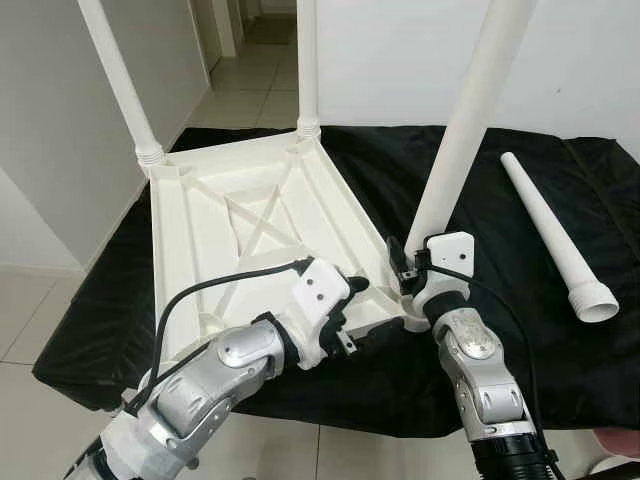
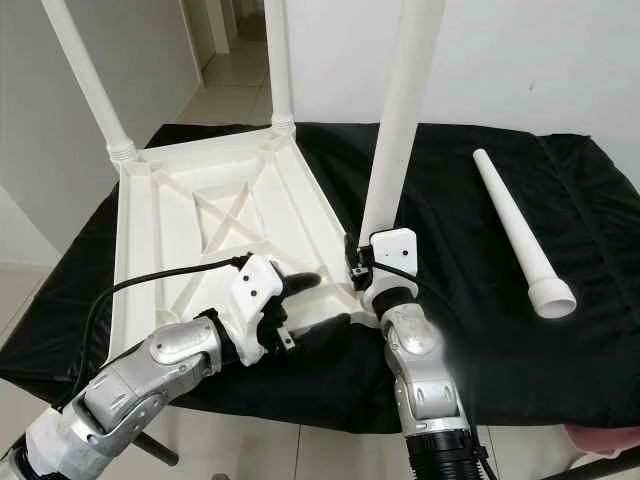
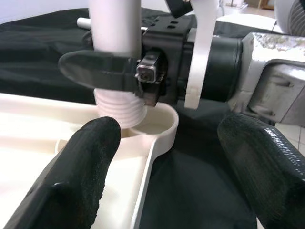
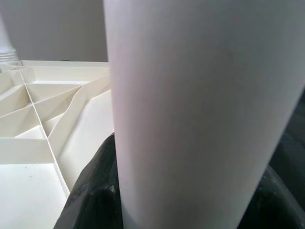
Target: Building children table
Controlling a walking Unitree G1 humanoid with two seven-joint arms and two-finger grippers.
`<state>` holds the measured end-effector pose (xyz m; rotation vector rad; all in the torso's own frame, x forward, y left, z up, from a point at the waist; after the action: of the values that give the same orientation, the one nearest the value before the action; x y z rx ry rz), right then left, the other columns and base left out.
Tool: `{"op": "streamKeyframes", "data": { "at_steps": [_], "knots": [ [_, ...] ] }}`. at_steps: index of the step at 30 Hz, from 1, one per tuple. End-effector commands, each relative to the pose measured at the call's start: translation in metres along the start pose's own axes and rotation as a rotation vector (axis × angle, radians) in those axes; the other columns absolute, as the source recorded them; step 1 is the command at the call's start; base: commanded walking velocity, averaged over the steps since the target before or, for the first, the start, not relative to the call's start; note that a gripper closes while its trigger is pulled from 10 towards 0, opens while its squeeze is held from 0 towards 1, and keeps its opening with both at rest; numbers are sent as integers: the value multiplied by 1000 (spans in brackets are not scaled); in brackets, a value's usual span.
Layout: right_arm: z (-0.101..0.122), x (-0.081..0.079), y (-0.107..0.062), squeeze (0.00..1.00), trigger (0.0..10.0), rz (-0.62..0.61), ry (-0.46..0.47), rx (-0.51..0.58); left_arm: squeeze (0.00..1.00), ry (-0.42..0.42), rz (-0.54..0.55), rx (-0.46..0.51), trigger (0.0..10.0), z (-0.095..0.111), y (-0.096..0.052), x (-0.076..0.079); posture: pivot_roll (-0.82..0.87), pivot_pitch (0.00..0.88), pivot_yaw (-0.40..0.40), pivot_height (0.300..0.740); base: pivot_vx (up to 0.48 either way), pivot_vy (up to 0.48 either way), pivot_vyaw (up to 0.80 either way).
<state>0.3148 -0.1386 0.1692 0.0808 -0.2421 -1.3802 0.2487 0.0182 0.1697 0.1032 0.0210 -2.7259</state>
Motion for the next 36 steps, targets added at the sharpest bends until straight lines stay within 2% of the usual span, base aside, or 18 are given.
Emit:
{"op": "streamKeyframes", "data": {
  "at_steps": [1, 4, 11, 23, 36],
  "knots": [
    [-1, 2, 0, 0, 10000, -1, 0, 6, 0, 12, -3, -3, 10000, -1, -1, 2, -39, 54, 60, 740, 0, 0, 0],
    [-1, 4, 0, 0, 10000, 0, 22, 12, 0, 26, -7, -24, 10000, -7, -4, 1, -34, 55, 59, 740, 0, 0, 0],
    [-1, 5, -4, 0, 10000, 12, 13, 24, 0, 32, -22, -24, 10000, -9, -7, 0, -40, 53, 59, 740, 0, 0, 0],
    [-14, 3, -26, 0, 10000, 93, -38, -5, 0, 39, 11, -57, 10000, -13, -13, -5, -38, 57, 69, 740, 0, 0, 0],
    [-22, -2, -36, 0, 10000, 187, -97, -17, 0, 38, 10, -65, 10000, -13, -14, -6, -39, 64, 85, 740, 0, 0, 0]
  ]
}}
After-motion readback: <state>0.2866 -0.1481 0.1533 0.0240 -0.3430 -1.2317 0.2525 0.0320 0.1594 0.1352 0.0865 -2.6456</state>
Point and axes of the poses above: a point about 5 cm out from each wrist's last joint towards the gripper, its own y axis pointing out of the wrist towards the gripper, its own z axis along the axis of the wrist's last joint, x = y × z, the point moved 2 cm from there along y, pointing out of the wrist towards the gripper
